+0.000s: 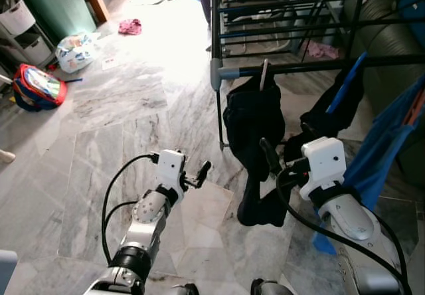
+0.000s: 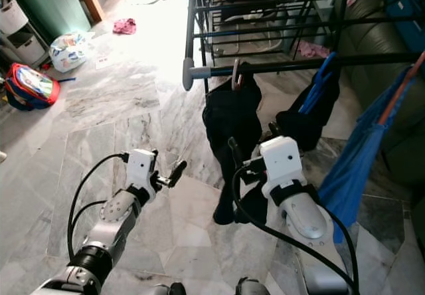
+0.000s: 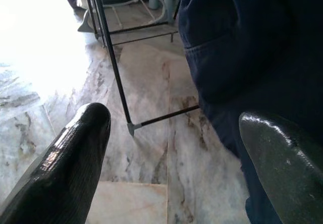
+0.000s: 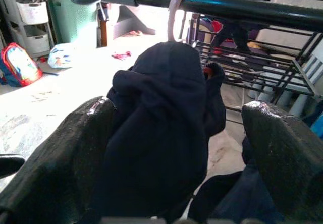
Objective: Hang hanger
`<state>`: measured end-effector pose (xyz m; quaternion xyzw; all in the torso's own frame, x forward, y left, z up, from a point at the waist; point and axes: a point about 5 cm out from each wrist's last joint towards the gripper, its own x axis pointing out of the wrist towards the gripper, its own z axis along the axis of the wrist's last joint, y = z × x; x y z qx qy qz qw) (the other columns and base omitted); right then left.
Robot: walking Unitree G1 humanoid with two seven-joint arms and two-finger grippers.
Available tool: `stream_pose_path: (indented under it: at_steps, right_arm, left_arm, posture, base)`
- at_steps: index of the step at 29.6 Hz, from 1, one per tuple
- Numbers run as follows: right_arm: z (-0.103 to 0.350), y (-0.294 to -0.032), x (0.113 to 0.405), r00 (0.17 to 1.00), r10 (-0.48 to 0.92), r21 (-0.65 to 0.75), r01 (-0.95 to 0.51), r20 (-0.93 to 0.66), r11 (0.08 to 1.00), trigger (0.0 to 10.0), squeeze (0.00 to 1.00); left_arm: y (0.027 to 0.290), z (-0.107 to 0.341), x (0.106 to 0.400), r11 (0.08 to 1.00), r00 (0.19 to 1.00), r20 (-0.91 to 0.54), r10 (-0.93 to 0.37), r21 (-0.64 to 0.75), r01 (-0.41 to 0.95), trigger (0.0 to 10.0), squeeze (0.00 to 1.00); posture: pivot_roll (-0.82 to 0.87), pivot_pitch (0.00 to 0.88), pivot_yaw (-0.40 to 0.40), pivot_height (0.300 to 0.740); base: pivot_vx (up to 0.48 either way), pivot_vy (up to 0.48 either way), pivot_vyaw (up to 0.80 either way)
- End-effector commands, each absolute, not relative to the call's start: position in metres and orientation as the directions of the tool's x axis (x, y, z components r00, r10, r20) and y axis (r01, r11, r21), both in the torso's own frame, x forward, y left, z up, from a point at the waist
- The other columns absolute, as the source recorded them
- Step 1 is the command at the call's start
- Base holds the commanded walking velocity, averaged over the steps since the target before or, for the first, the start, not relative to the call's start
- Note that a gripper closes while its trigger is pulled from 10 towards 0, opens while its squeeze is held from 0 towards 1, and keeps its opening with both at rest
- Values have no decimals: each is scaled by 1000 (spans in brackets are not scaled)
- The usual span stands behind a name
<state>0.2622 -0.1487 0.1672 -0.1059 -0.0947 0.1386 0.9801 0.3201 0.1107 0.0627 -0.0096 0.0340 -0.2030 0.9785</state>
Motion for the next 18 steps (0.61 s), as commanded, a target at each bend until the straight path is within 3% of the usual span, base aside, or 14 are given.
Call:
stream_pose_path:
  at_steps: [1,7,9,10,11,12,13,14,15,16,18]
  right_arm:
    - [170,-143,257,938,304,-226,-264,167,938,10000,980]
    - [170,-136,254,939,300,-202,-264,170,943,10000,871]
    - [170,-134,254,940,290,-198,-254,178,947,10000,675]
    - [171,-134,254,942,285,-196,-249,180,948,10000,675]
    - [172,-134,254,945,268,-195,-232,185,953,10000,561]
    - [172,-134,254,945,268,-195,-232,185,953,10000,561]
    - [172,-135,254,949,251,-192,-215,191,958,10000,263]
    - [172,-136,254,950,245,-195,-208,192,959,10000,110]
    - [172,-136,255,951,242,-197,-204,191,959,10000,110]
    - [173,-137,255,952,238,-200,-200,191,959,10000,0]
    - [173,-139,254,954,229,-208,-189,191,960,10000,0]
  left_arm:
    - [120,59,317,926,923,-72,-377,-40,375,10000,0]
    - [124,62,315,941,940,-57,-338,-22,337,10000,0]
    - [126,63,316,953,952,-48,-304,-15,303,10000,0]
    - [127,64,316,957,956,-45,-290,-16,290,10000,0]
    - [128,67,317,963,963,-36,-269,-15,268,10000,0]
    - [128,67,317,963,963,-36,-269,-15,268,10000,0]
    - [128,71,319,968,968,-19,-252,-18,252,10000,0]
    - [127,73,319,969,969,-11,-248,-21,247,10000,0]
    - [127,75,320,969,969,-7,-246,-24,246,10000,0]
    - [126,81,321,971,971,19,-236,-15,237,10000,0]
    - [121,92,323,970,969,53,-241,-28,243,10000,0]
  posture:
    - [-138,207,111,740]
    - [-133,207,102,740]
    - [-131,202,97,740]
    - [-130,200,95,740]
    - [-129,196,89,740]
    - [-129,196,89,740]
    - [-128,192,85,740]
    - [-128,189,82,740]
    - [-128,189,82,740]
    - [-130,186,80,740]
    - [-128,186,80,740]
  base:
    - [0,0,0]
    - [0,0,0]
    - [0,0,0]
    - [0,0,0]
    - [0,0,0]
    - [0,0,0]
    - [0,0,0]
    - [0,0,0]
    - [0,0,0]
    - [0,0,0]
    - [0,0,0]
